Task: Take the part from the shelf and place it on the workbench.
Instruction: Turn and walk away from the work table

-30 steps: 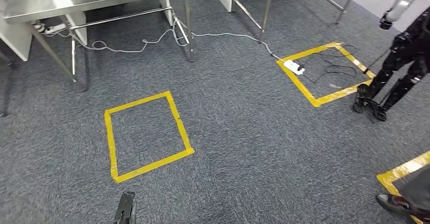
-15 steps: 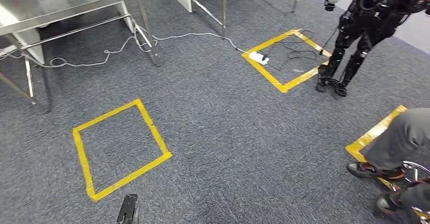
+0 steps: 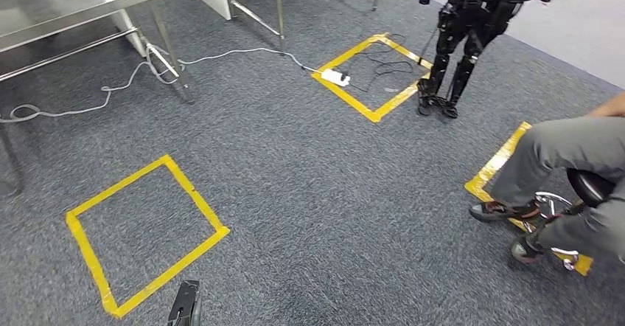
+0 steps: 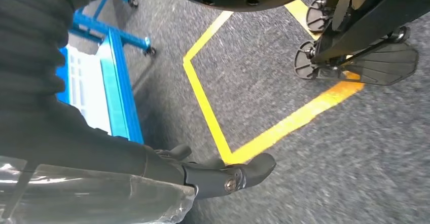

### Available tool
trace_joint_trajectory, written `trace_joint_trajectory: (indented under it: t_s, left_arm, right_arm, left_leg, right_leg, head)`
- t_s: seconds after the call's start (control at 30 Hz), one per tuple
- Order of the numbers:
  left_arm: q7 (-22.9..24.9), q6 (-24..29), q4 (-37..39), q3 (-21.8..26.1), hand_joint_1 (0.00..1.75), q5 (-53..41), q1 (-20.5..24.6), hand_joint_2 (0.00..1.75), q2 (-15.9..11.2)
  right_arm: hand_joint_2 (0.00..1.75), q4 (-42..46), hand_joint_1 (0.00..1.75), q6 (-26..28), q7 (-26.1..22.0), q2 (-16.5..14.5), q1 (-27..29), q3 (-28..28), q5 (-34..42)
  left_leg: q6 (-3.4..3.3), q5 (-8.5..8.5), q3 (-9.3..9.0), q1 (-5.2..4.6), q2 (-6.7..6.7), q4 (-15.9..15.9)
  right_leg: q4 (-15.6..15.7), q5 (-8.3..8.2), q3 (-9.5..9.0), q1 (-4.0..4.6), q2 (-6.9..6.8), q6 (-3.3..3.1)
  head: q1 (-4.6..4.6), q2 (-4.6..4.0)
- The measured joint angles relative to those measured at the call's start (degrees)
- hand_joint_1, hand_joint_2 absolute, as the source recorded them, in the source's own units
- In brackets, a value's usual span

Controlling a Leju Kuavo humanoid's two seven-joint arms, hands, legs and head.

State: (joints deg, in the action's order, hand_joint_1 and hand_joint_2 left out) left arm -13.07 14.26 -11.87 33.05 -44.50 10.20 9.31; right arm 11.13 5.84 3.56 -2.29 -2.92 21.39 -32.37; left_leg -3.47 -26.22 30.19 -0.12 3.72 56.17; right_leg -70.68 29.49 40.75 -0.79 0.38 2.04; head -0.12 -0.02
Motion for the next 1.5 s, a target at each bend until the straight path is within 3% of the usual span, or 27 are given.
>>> trace_joint_trajectory:
  t_s: [0.07,0.13,0.17,0.23,0.3,0.37,0.4,0.47,0.53,0.6,0.63,0.7,0.77,0.83,0.9,0.97,1.0,1.03,1.1,1.17,1.23,1.27,1.33,1.4,1.43,1.47,1.5]
  left_arm:
    - [0.01,-0.01,-0.01,-0.01,0.00,0.00,0.08,0.00,0.02]
    - [0.02,-0.01,-0.02,-0.01,0.00,-0.01,0.17,0.00,0.01]
    - [0.03,-0.02,-0.02,-0.01,0.00,-0.02,0.22,0.00,0.02]
    - [0.06,-0.02,-0.03,-0.02,0.00,-0.02,0.35,0.00,0.08]
    - [0.05,0.01,-0.05,-0.03,0.00,-0.02,0.49,0.00,0.13]
    - [0.04,0.08,-0.07,-0.02,0.00,-0.01,0.38,0.00,0.08]
    - [0.04,0.11,-0.06,-0.01,0.00,0.00,0.22,0.00,0.04]
    - [0.06,0.15,-0.05,0.01,0.00,0.05,-0.09,0.00,-0.02]
    - [0.07,0.15,-0.04,0.02,0.00,0.09,-0.14,0.00,-0.03]
    - [0.07,0.14,-0.04,0.02,0.00,0.09,-0.10,0.00,-0.07]
    - [0.07,0.14,-0.03,0.02,0.00,0.10,-0.09,0.00,-0.10]
    - [0.14,0.09,-0.02,0.02,0.00,0.12,-0.16,0.00,-0.16]
    - [0.25,0.02,-0.02,0.02,0.00,0.13,-0.18,0.00,-0.16]
    - [0.33,-0.05,-0.02,0.02,0.00,0.11,-0.05,0.00,-0.14]
    - [0.46,-0.12,-0.02,0.03,0.00,0.09,-0.07,0.00,-0.17]
    - [0.58,-0.22,-0.02,0.03,0.00,0.09,-0.17,0.00,-0.22]
    - [0.61,-0.28,-0.02,0.03,0.00,0.09,-0.17,0.00,-0.22]
    - [0.63,-0.32,-0.02,0.03,0.00,0.09,-0.14,0.00,-0.22]
    - [0.63,-0.37,-0.03,0.03,0.00,0.09,-0.05,0.00,-0.21]
    - [0.65,-0.42,-0.04,0.02,0.00,0.09,0.06,0.00,-0.22]
    - [0.69,-0.49,-0.04,0.02,0.00,0.09,0.14,0.00,-0.19]
    - [0.71,-0.51,-0.04,0.02,0.00,0.09,0.21,0.00,-0.17]
    - [0.72,-0.53,-0.04,0.02,0.00,0.09,0.28,0.00,-0.13]
    - [0.72,-0.54,-0.03,0.02,0.00,0.09,0.11,0.00,-0.16]
    - [0.74,-0.54,-0.02,0.02,0.00,0.09,-0.02,0.00,-0.19]
    - [0.78,-0.55,-0.02,0.02,0.00,0.09,-0.12,0.00,-0.20]
    - [0.81,-0.55,-0.02,0.02,0.00,0.09,-0.17,0.00,-0.21]
  right_arm:
    - [1.75,0.00,0.00,0.00,0.00,0.08,0.01,0.13,0.00]
    - [1.75,0.00,0.00,0.00,-0.01,0.21,-0.17,0.21,0.00]
    - [1.75,0.00,0.00,-0.02,-0.01,0.25,-0.22,0.25,0.00]
    - [1.75,-0.01,0.00,-0.20,-0.02,0.24,-0.21,0.35,0.02]
    - [1.75,-0.02,0.00,-0.49,-0.02,0.15,-0.21,0.52,0.06]
    - [1.75,-0.02,0.00,-0.67,-0.02,0.03,-0.26,0.63,0.09]
    - [1.75,-0.02,0.00,-0.74,-0.03,0.00,-0.28,0.66,0.08]
    - [1.75,-0.02,0.00,-0.84,-0.04,-0.07,-0.21,0.69,0.05]
    - [1.75,-0.02,0.00,-0.89,-0.05,-0.12,-0.09,0.70,0.01]
    - [1.75,-0.02,0.00,-0.91,-0.07,-0.18,-0.07,0.70,0.00]
    - [1.75,-0.02,0.00,-0.92,-0.10,-0.19,-0.18,0.70,0.01]
    - [1.75,-0.02,0.00,-0.96,-0.16,-0.18,-0.37,0.72,0.05]
    - [1.75,-0.03,0.00,-1.00,-0.21,-0.16,-0.29,0.74,0.12]
    - [1.75,-0.04,0.00,-1.02,-0.22,-0.13,-0.19,0.78,0.15]
    - [1.75,-0.04,0.00,-1.04,-0.22,-0.08,-0.34,0.79,0.15]
    - [1.75,-0.04,0.00,-1.05,-0.22,-0.04,-0.36,0.79,0.15]
    - [1.75,-0.04,0.00,-1.05,-0.22,-0.04,-0.28,0.79,0.15]
    - [1.75,-0.04,0.00,-1.05,-0.22,-0.02,-0.19,0.79,0.15]
    - [1.75,-0.04,0.00,-1.05,-0.22,0.06,-0.14,0.80,0.15]
    - [1.75,-0.04,0.00,-1.08,-0.26,0.16,-0.31,0.81,0.15]
    - [1.75,-0.04,0.00,-1.17,-0.30,0.18,-0.33,0.81,0.15]
    - [1.75,-0.04,0.00,-1.22,-0.31,0.14,-0.29,0.81,0.15]
    - [1.75,-0.04,0.00,-1.26,-0.34,0.04,-0.31,0.81,0.15]
    - [1.75,-0.04,0.00,-1.27,-0.37,-0.09,-0.35,0.81,0.15]
    - [1.75,-0.04,0.00,-1.27,-0.37,-0.13,-0.32,0.81,0.15]
    - [1.75,-0.04,0.00,-1.27,-0.37,-0.15,-0.27,0.81,0.15]
    - [1.75,-0.05,0.00,-1.29,-0.37,-0.16,-0.20,0.81,0.15]
  left_leg:
    - [0.14,-0.03,-0.09,-0.17,1.30,0.04]
    - [0.60,-0.19,-0.24,-0.52,2.41,0.13]
    - [0.86,-0.27,-0.32,-0.68,2.97,0.17]
    - [1.46,-0.47,-0.40,-0.65,4.01,0.29]
    - [2.21,-2.12,0.18,-0.24,2.24,2.22]
    - [2.89,-6.28,2.71,0.33,-1.61,8.78]
    - [3.13,-8.45,4.53,0.56,-2.83,13.08]
    - [3.47,-9.91,6.68,0.83,-3.53,18.03]
    - [3.59,-6.75,4.71,1.21,-3.92,14.09]
    - [3.58,-3.02,0.97,1.74,-6.10,6.38]
    - [3.55,-2.15,-0.14,1.92,-7.53,3.68]
    - [3.24,-2.01,-0.43,1.78,-9.08,2.04]
    - [2.37,-1.36,-0.11,1.37,-7.78,1.74]
    - [1.36,-0.65,0.00,1.21,-6.28,1.15]
    - [0.78,-0.28,0.31,0.95,-4.51,0.88]
    - [0.62,-0.14,0.69,0.62,-2.55,0.90]
    - [0.62,-0.09,0.82,0.53,-1.69,0.91]
    - [0.64,-0.04,0.88,0.49,-0.89,0.92]
    - [0.87,-0.02,0.83,0.36,0.48,0.98]
    - [1.44,-0.20,0.66,0.07,1.70,1.06]
    - [2.17,-0.39,0.34,0.04,2.81,1.00]
    - [2.59,-0.55,0.29,0.25,2.76,1.17]
    - [3.36,-2.57,1.11,0.65,0.44,3.59]
    - [3.76,-6.75,3.83,0.86,-2.63,10.32]
    - [3.82,-8.61,5.53,0.89,-3.23,14.26]
    - [3.83,-9.55,6.88,0.89,-3.45,17.18]
    - [3.74,-9.24,7.36,0.89,-3.55,18.08]
  right_leg:
    - [8.62,-2.21,-5.48,0.04,-2.05,0.46]
    - [14.83,-3.74,-9.20,0.35,-4.37,0.07]
    - [15.79,-3.99,-9.60,0.50,-4.78,-0.32]
    - [15.93,-4.45,-9.27,0.23,-3.44,-1.00]
    - [16.17,-4.84,-9.29,-0.36,-2.10,-1.74]
    - [16.27,-5.20,-9.27,-0.67,-0.78,-2.34]
    - [16.25,-5.32,-9.12,-0.67,-0.02,-2.53]
    - [16.16,-5.48,-8.90,-0.64,1.71,-2.57]
    - [15.88,-5.57,-8.86,-0.67,3.43,-2.47]
    - [15.46,-5.61,-8.74,-0.65,4.91,-2.33]
    - [15.19,-5.69,-8.40,-0.54,5.62,-2.08]
    - [14.96,-6.16,-7.43,-0.50,6.84,-1.16]
    - [14.78,-6.60,-6.42,-0.59,7.28,-0.16]
    - [12.04,-5.31,-4.54,-0.43,4.60,-0.09]
    - [4.48,-1.83,-0.66,-0.32,1.28,-0.62]
    - [-2.43,0.76,2.36,-0.34,0.42,-0.56]
    - [-2.89,0.82,2.13,-0.34,0.29,-0.25]
    - [-0.85,0.12,0.51,-0.34,0.05,0.15]
    - [7.98,-2.07,-5.12,-0.29,-1.97,0.61]
    - [14.16,-3.39,-8.90,0.06,-3.93,0.19]
    - [15.06,-3.74,-9.10,0.43,-3.44,-0.62]
    - [15.17,-3.91,-9.06,0.13,-2.72,-1.06]
    - [15.40,-4.35,-9.22,-0.31,-1.49,-1.98]
    - [15.41,-4.68,-9.27,-0.31,-0.33,-2.55]
    - [15.38,-4.76,-9.17,-0.15,0.32,-2.68]
    - [15.34,-4.80,-9.09,0.00,1.06,-2.72]
    - [15.26,-4.84,-9.04,0.11,1.86,-2.76]
  head:
    - [0.02,0.00]
    - [-0.11,0.00]
    - [-0.17,0.00]
    - [-0.29,0.00]
    - [-0.45,0.00]
    - [-0.75,0.00]
    - [-0.85,0.00]
    - [-0.85,0.00]
    - [-0.84,0.00]
    - [-0.84,0.00]
    - [-0.80,0.00]
    - [-0.76,0.00]
    - [-0.77,0.00]
    - [-0.60,0.00]
    - [-0.34,0.00]
    - [-0.19,0.00]
    - [-0.17,0.00]
    - [-0.14,0.00]
    - [-0.11,0.00]
    - [-0.27,0.00]
    - [-0.44,0.00]
    - [-0.48,0.00]
    - [-0.63,0.00]
    - [-0.79,0.00]
    - [-0.79,0.00]
    - [-0.77,0.00]
    - [-0.78,0.00]
